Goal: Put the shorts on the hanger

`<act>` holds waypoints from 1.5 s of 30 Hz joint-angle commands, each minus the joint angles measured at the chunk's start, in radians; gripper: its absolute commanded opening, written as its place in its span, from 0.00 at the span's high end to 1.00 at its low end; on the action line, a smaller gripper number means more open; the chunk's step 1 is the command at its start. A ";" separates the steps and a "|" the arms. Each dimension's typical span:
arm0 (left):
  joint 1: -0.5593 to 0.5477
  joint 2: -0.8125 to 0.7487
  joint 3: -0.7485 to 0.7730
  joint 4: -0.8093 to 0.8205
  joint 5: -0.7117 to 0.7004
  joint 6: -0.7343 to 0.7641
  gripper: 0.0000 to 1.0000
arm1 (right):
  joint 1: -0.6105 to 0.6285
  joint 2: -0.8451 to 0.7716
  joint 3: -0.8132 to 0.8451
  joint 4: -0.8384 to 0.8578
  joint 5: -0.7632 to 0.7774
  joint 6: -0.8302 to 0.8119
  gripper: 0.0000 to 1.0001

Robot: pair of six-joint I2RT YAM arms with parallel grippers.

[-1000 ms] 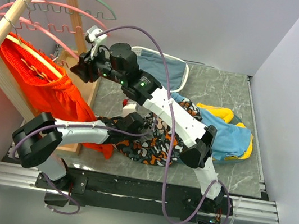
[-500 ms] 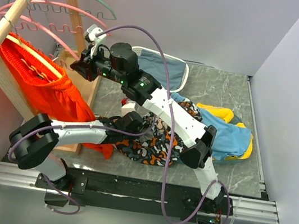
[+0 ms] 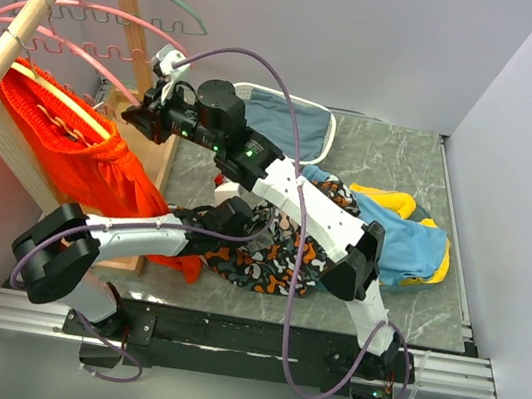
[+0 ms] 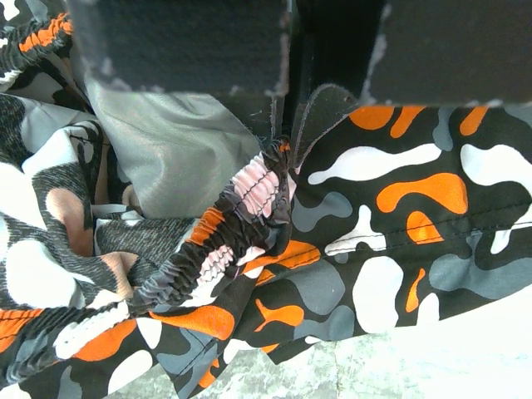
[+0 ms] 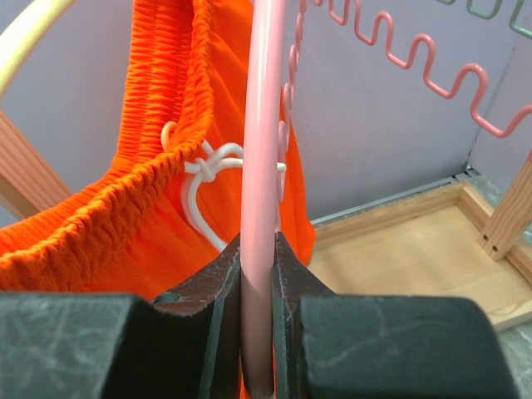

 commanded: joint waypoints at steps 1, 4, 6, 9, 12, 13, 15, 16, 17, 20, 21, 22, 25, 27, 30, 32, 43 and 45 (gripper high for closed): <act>0.004 -0.037 0.003 -0.013 -0.012 0.013 0.99 | -0.002 -0.095 0.011 0.171 -0.032 0.019 1.00; 0.004 -0.042 0.002 -0.017 -0.014 0.011 0.99 | -0.010 -0.118 -0.023 0.213 -0.047 0.043 1.00; 0.006 -0.040 0.002 -0.017 -0.010 0.010 0.99 | -0.019 -0.131 -0.039 0.229 -0.064 0.057 1.00; 0.006 -0.042 0.000 -0.019 -0.007 0.008 0.99 | -0.030 -0.148 -0.061 0.236 -0.082 0.072 1.00; 0.006 -0.043 0.003 -0.021 -0.012 0.009 0.99 | -0.033 -0.181 -0.118 0.278 -0.097 0.091 1.00; 0.006 -0.043 0.003 -0.022 -0.012 0.010 0.99 | -0.039 -0.186 -0.128 0.286 -0.104 0.095 1.00; 0.006 -0.043 0.006 -0.028 -0.015 0.010 0.99 | -0.044 -0.188 -0.127 0.290 -0.113 0.108 1.00; 0.006 -0.045 0.009 -0.030 -0.015 0.010 0.99 | -0.047 -0.186 -0.125 0.293 -0.125 0.114 1.00; 0.006 -0.046 0.009 -0.033 -0.015 0.010 0.99 | -0.051 -0.184 -0.119 0.292 -0.130 0.124 1.00; 0.007 -0.051 0.008 -0.037 -0.018 0.010 0.99 | -0.053 -0.192 -0.125 0.293 -0.128 0.123 1.00; 0.006 -0.051 0.009 -0.037 -0.018 0.010 0.99 | -0.055 -0.192 -0.125 0.280 -0.125 0.120 1.00; 0.007 -0.051 0.009 -0.039 -0.017 0.010 0.99 | -0.053 -0.194 -0.125 0.275 -0.119 0.117 1.00; 0.006 -0.048 0.009 -0.037 -0.014 0.010 0.99 | -0.058 -0.212 -0.156 0.269 -0.095 0.106 1.00; 0.009 -0.043 0.009 -0.036 -0.011 0.010 0.99 | -0.062 -0.241 -0.214 0.299 -0.085 0.108 1.00; 0.007 -0.039 0.014 -0.034 -0.007 0.011 0.99 | -0.082 -0.267 -0.271 0.356 -0.120 0.147 1.00; 0.007 -0.035 0.018 -0.037 -0.007 0.011 0.99 | -0.094 -0.278 -0.302 0.387 -0.140 0.186 1.00; 0.010 -0.040 0.014 -0.036 -0.010 0.016 0.99 | -0.147 -0.286 -0.339 0.543 -0.234 0.312 1.00; 0.012 -0.037 0.012 -0.036 -0.009 0.017 0.99 | -0.150 -0.293 -0.354 0.563 -0.236 0.319 1.00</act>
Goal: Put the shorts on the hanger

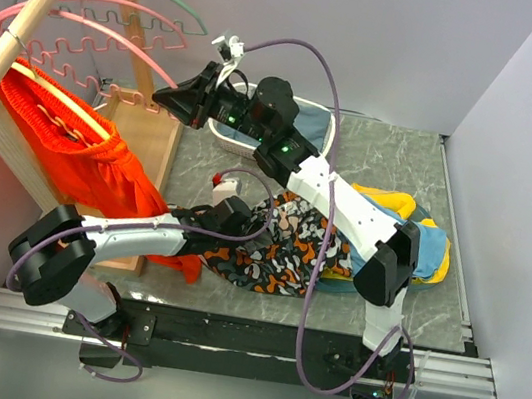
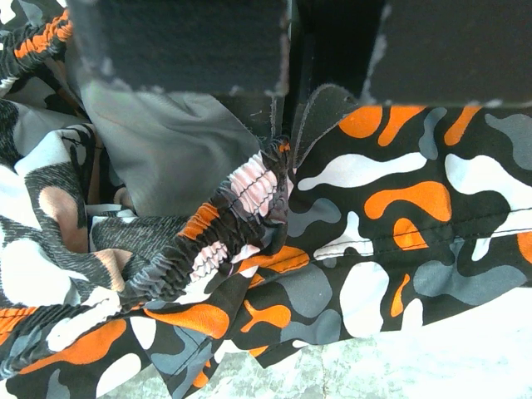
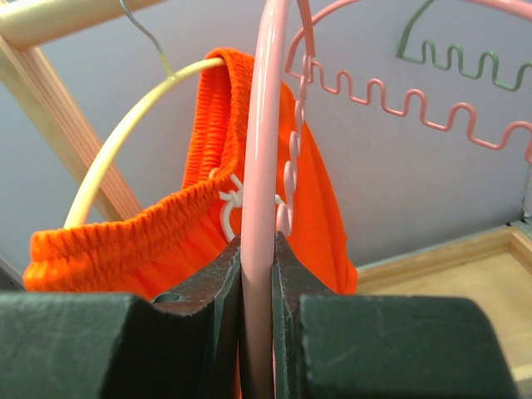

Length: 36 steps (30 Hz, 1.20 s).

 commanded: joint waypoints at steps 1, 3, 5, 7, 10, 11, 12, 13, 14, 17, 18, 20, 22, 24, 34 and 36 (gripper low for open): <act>0.006 -0.017 0.012 0.003 -0.005 0.017 0.99 | -0.006 -0.098 -0.003 0.175 -0.019 0.039 1.00; 0.005 -0.017 0.012 0.004 -0.005 0.015 0.99 | -0.010 -0.100 -0.005 0.181 -0.013 0.044 1.00; 0.005 -0.017 0.011 0.006 -0.005 0.015 0.99 | -0.010 -0.103 -0.006 0.175 -0.010 0.037 1.00; 0.008 -0.023 0.008 0.006 -0.005 0.015 0.99 | -0.013 -0.108 -0.012 0.178 -0.013 0.039 1.00; 0.008 -0.023 0.006 0.004 -0.006 0.015 0.99 | -0.017 -0.118 -0.023 0.165 -0.016 0.033 1.00; 0.008 -0.023 0.006 0.006 -0.005 0.015 0.99 | -0.018 -0.129 -0.041 0.166 -0.017 0.033 1.00; 0.008 -0.021 0.006 0.006 -0.005 0.015 0.99 | -0.018 -0.137 -0.055 0.180 -0.020 0.034 1.00; 0.009 -0.023 0.003 0.010 -0.002 0.015 0.99 | -0.020 -0.143 -0.083 0.188 -0.020 0.037 1.00; 0.009 -0.021 0.005 0.013 0.000 0.015 0.99 | -0.023 -0.160 -0.096 0.198 -0.020 0.039 1.00; 0.009 -0.015 0.006 0.013 0.001 0.014 0.99 | -0.026 -0.193 -0.156 0.240 -0.011 0.048 1.00; 0.008 -0.014 0.005 0.015 0.003 0.014 0.99 | -0.026 -0.200 -0.167 0.260 -0.011 0.051 1.00; 0.008 -0.017 0.005 0.015 0.003 0.014 0.99 | -0.030 -0.210 -0.193 0.281 -0.020 0.067 1.00; 0.009 -0.018 0.005 0.013 0.001 0.014 0.99 | -0.033 -0.218 -0.221 0.310 -0.020 0.082 1.00; 0.008 -0.020 0.005 0.010 0.000 0.014 0.99 | -0.038 -0.230 -0.241 0.348 -0.020 0.096 1.00; 0.011 -0.024 -0.004 0.012 -0.002 0.012 0.99 | -0.050 -0.272 -0.327 0.428 -0.025 0.146 1.00; 0.011 -0.023 -0.003 0.010 0.000 0.011 0.99 | -0.050 -0.281 -0.334 0.427 -0.019 0.143 1.00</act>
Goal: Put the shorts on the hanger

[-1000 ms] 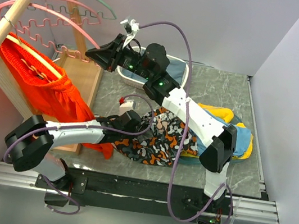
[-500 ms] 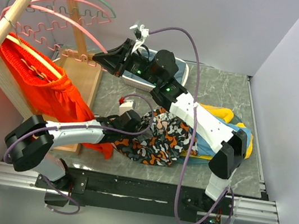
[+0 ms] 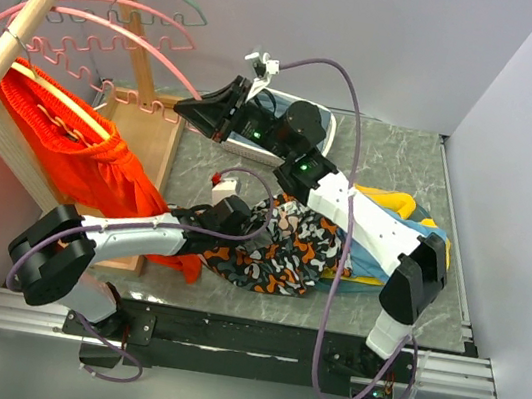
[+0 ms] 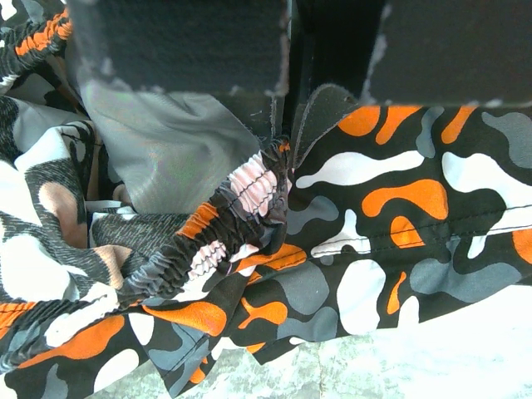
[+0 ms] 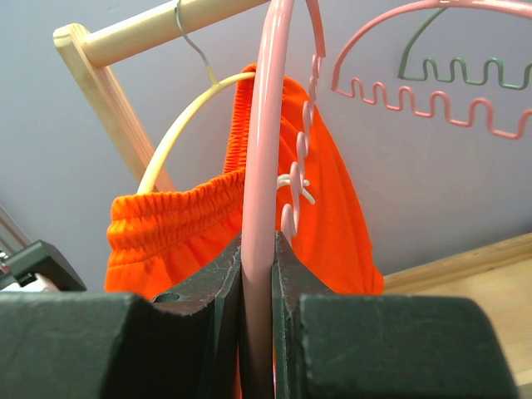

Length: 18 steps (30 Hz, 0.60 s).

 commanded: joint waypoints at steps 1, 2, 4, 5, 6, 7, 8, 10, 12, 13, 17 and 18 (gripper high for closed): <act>0.004 -0.023 -0.003 0.010 -0.001 0.011 0.99 | -0.007 -0.107 -0.017 0.156 0.006 0.007 1.00; 0.004 -0.021 -0.003 0.010 -0.001 0.011 0.99 | -0.007 -0.115 -0.025 0.153 0.009 0.005 1.00; 0.004 -0.023 -0.001 0.010 -0.002 0.011 0.99 | -0.007 -0.139 -0.054 0.150 0.020 -0.007 1.00; 0.006 -0.023 0.000 0.010 -0.002 0.009 0.99 | -0.009 -0.148 -0.066 0.148 0.023 -0.009 1.00; 0.006 -0.023 0.002 0.010 -0.004 0.009 0.99 | -0.007 -0.156 -0.078 0.148 0.023 -0.013 1.00; 0.004 -0.021 0.003 0.010 -0.004 0.006 0.99 | -0.007 -0.174 -0.098 0.148 0.030 -0.016 1.00; 0.004 -0.021 0.005 0.010 -0.004 0.005 0.99 | -0.007 -0.181 -0.109 0.143 0.032 -0.019 1.00; 0.006 -0.018 0.008 0.010 -0.001 -0.002 0.99 | -0.007 -0.202 -0.126 0.130 0.050 -0.033 1.00; 0.006 -0.015 0.008 0.014 0.006 -0.006 0.99 | -0.009 -0.227 -0.152 0.110 0.055 -0.047 1.00; 0.006 -0.014 0.008 0.017 0.007 -0.011 0.99 | -0.007 -0.237 -0.160 0.104 0.061 -0.053 1.00; 0.007 -0.005 0.012 0.019 0.009 -0.015 0.99 | -0.007 -0.299 -0.226 0.062 0.101 -0.084 1.00; 0.007 -0.003 0.018 0.019 0.009 -0.015 0.99 | -0.009 -0.329 -0.251 0.055 0.112 -0.096 1.00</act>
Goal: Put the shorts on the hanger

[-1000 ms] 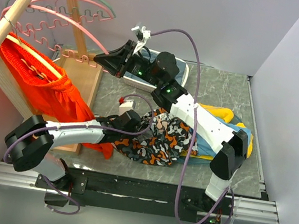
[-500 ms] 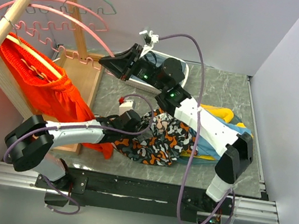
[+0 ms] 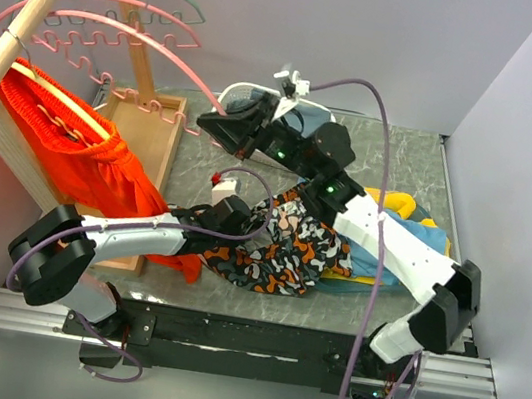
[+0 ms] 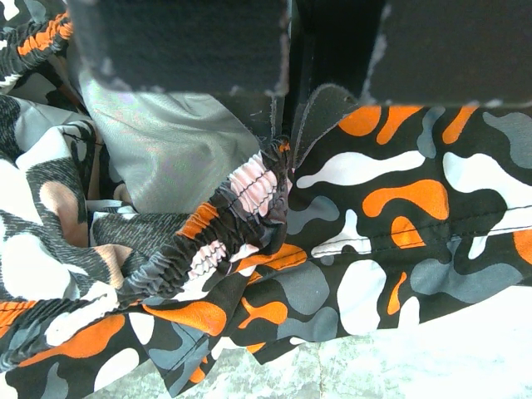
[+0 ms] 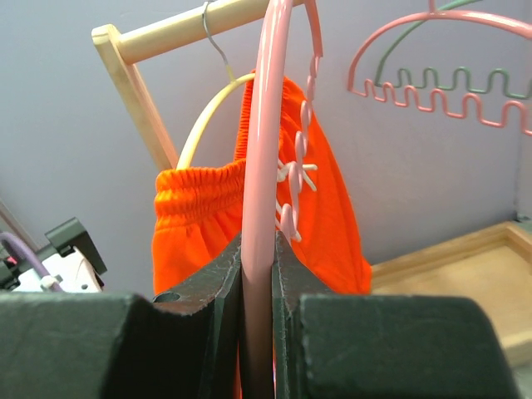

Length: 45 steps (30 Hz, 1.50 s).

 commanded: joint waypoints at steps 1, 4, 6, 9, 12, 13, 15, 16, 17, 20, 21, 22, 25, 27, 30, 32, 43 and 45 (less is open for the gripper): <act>0.006 -0.001 0.020 0.019 0.003 -0.011 0.99 | -0.005 -0.141 -0.054 0.040 0.075 -0.062 1.00; 0.006 -0.003 0.029 0.016 0.003 -0.019 0.99 | -0.007 -0.221 -0.108 -0.013 0.130 -0.089 1.00; 0.006 -0.001 0.032 0.017 0.003 -0.022 0.99 | -0.005 -0.293 -0.159 -0.049 0.162 -0.105 1.00; 0.005 0.005 0.043 0.020 0.002 -0.033 0.99 | -0.005 -0.384 -0.212 -0.108 0.193 -0.116 1.00; 0.006 0.009 0.060 0.010 -0.007 -0.036 0.99 | -0.005 -0.483 -0.274 -0.165 0.239 -0.125 1.00; 0.006 0.006 0.066 0.000 -0.012 -0.037 0.99 | -0.004 -0.516 -0.289 -0.211 0.257 -0.130 1.00; 0.008 0.003 0.093 -0.012 -0.029 -0.031 0.99 | -0.007 -0.611 -0.323 -0.281 0.312 -0.148 1.00; 0.008 0.003 0.106 -0.021 -0.035 -0.030 0.99 | -0.004 -0.644 -0.334 -0.376 0.379 -0.151 1.00; 0.011 0.003 0.135 -0.033 -0.046 -0.025 0.99 | -0.004 -0.718 -0.346 -0.427 0.416 -0.162 1.00; 0.012 0.012 0.214 -0.067 -0.072 -0.016 0.99 | -0.004 -0.872 -0.364 -0.651 0.562 -0.158 1.00; 0.014 0.020 0.238 -0.081 -0.093 -0.013 0.99 | -0.005 -0.913 -0.366 -0.700 0.596 -0.152 1.00; 0.015 0.035 0.262 -0.093 -0.107 -0.016 0.99 | -0.004 -0.950 -0.366 -0.808 0.624 -0.147 1.00; 0.020 0.078 0.379 -0.151 -0.153 -0.028 0.99 | -0.004 -1.071 -0.346 -1.000 0.690 -0.106 1.00; 0.022 0.113 0.469 -0.206 -0.194 -0.042 0.99 | -0.004 -1.137 -0.323 -1.085 0.719 -0.061 1.00; 0.026 0.147 0.569 -0.256 -0.230 -0.045 0.99 | -0.004 -1.182 -0.262 -1.265 0.789 0.002 1.00; 0.041 0.161 0.624 -0.268 -0.242 -0.036 0.99 | -0.005 -1.200 -0.234 -1.355 0.800 0.048 1.00; 0.127 0.224 0.773 -0.276 -0.169 0.173 0.99 | -0.005 -1.154 -0.154 -1.570 0.689 0.057 1.00; 0.127 0.218 0.770 -0.270 -0.142 0.211 0.99 | -0.005 -1.162 -0.179 -1.531 0.661 0.054 1.00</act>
